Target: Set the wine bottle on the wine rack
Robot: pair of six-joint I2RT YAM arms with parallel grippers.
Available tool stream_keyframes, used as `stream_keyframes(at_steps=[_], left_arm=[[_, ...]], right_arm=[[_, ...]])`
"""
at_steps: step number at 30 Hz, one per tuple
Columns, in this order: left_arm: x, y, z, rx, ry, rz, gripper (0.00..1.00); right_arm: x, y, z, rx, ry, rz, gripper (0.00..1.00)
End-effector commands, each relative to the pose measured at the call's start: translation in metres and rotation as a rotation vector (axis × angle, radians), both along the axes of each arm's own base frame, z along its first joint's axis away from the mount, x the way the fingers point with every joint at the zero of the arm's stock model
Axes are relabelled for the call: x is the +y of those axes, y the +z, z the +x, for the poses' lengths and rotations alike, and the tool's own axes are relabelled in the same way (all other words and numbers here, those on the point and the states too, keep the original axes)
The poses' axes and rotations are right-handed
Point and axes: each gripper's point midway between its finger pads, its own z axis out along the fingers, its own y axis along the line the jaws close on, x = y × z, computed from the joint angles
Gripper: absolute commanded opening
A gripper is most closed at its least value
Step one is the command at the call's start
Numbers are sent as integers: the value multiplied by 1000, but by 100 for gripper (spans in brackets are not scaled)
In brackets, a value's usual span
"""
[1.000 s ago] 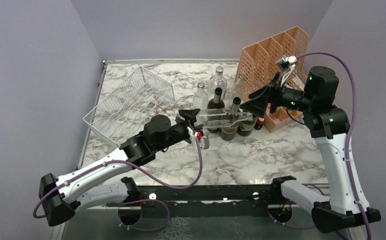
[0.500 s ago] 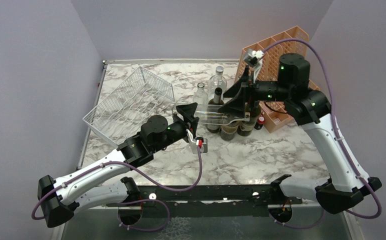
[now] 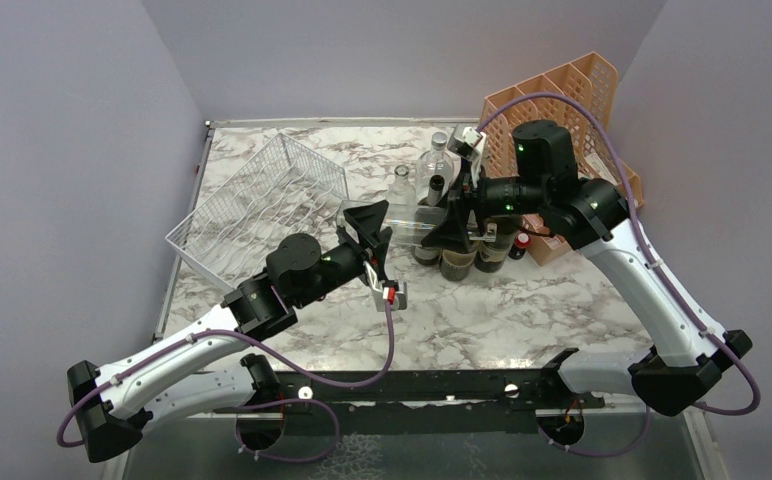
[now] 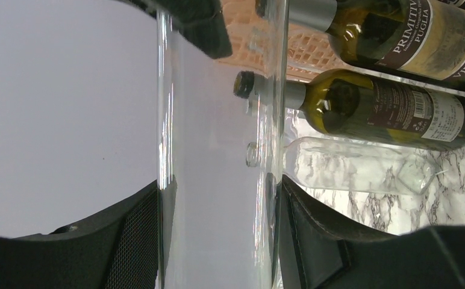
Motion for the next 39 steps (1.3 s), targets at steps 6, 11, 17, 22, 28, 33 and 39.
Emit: stream_keyframes(at_steps=[6, 11, 17, 22, 28, 33, 39], left_arm=[[3, 45, -2, -118, -2, -78, 0], [1, 44, -1, -118, -7, -70, 0], [0, 43, 1, -113, 4, -70, 0], [2, 44, 1, -94, 8, -112, 0], [6, 38, -1, -58, 14, -151, 50], [10, 22, -1, 0, 32, -145, 93], [15, 10, -8, 74, 23, -174, 99]], right_arm=[[-12, -17, -27, 12, 50, -45, 68], [-4, -20, -27, 20, 73, -39, 66], [4, -25, -28, 28, 96, -50, 59], [3, -26, -30, 12, 94, -38, 23], [2, -6, -21, -37, 3, 23, 1], [0, 12, -21, -52, -35, 79, 1], [-2, 12, -13, -42, -89, 67, 1]])
